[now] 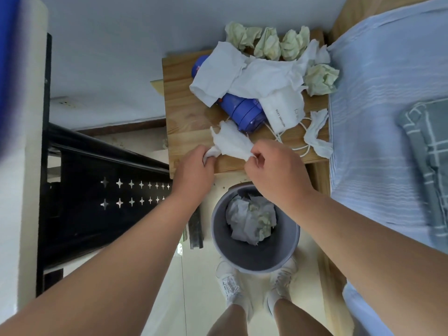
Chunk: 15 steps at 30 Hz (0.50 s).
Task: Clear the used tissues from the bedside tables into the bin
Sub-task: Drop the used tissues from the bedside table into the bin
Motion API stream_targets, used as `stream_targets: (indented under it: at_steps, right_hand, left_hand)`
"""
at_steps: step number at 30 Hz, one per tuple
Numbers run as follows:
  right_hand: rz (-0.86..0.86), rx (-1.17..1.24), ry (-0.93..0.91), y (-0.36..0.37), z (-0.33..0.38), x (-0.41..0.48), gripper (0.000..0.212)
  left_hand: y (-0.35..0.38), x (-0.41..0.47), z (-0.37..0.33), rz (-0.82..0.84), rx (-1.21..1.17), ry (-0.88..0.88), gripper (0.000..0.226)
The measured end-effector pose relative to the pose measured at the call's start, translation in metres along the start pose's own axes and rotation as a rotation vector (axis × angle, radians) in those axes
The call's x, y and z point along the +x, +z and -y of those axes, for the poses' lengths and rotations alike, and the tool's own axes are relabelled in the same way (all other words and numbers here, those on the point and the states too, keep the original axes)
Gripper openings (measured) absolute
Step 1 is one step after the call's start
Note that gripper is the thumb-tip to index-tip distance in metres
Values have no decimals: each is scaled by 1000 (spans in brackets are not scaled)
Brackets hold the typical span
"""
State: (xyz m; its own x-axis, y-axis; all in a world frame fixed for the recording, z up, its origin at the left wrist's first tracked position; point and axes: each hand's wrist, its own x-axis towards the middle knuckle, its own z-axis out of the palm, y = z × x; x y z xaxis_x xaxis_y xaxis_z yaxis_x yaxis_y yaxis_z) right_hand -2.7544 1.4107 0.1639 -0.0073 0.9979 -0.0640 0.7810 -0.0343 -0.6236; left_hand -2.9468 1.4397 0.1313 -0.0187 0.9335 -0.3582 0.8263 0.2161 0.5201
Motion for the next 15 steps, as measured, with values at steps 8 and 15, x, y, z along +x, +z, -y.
stream_targets:
  at_steps: [8,15]
  right_hand:
    - [-75,218,210,-21,-21,-74,12]
    - [82,313,545,19,-52,-146,22]
  left_hand:
    - [47,-72,-5,54,-418,-126,13]
    - [101,-124,31,265,-441,-378,14]
